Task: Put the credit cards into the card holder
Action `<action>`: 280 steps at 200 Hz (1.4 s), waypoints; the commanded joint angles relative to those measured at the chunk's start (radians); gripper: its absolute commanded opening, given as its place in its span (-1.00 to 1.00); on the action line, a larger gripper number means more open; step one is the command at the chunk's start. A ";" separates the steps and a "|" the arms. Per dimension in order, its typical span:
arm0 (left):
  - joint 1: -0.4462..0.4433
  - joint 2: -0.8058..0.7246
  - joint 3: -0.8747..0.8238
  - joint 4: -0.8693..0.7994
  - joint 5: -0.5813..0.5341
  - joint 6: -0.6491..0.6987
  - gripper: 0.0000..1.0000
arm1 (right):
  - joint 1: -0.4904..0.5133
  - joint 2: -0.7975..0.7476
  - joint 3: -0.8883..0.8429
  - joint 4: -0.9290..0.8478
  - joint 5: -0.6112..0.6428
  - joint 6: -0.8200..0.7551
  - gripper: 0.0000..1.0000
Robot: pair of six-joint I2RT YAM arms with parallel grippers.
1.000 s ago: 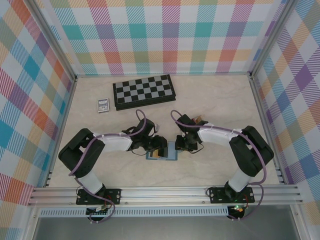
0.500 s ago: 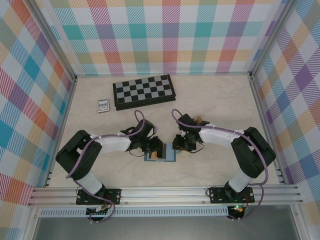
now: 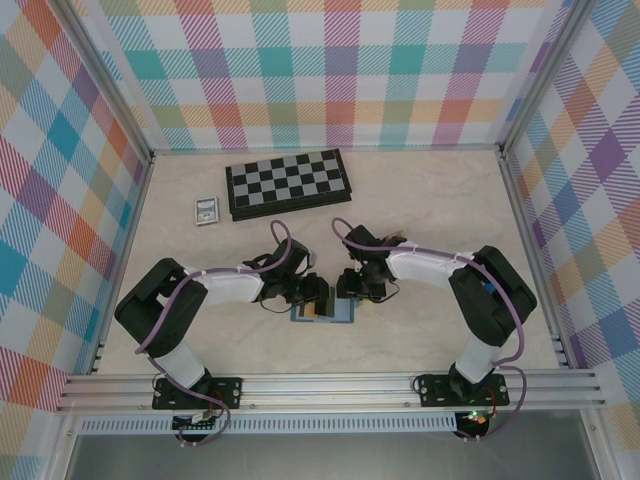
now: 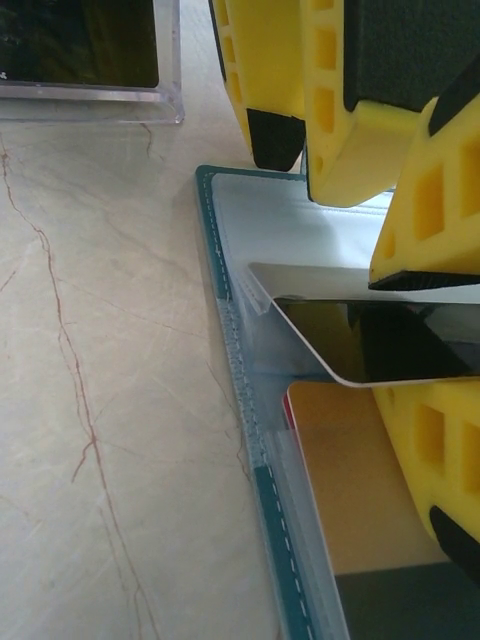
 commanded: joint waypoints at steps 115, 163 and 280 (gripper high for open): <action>-0.010 -0.095 0.027 -0.235 -0.147 0.029 -0.24 | 0.013 0.038 0.009 -0.022 0.024 0.004 -0.17; -0.013 -0.027 0.027 -0.133 -0.072 0.007 -0.56 | 0.013 0.029 -0.011 0.031 -0.048 0.006 -0.55; -0.035 -0.062 0.055 -0.228 -0.136 0.018 -0.14 | 0.012 0.028 -0.006 -0.013 0.012 0.025 -0.65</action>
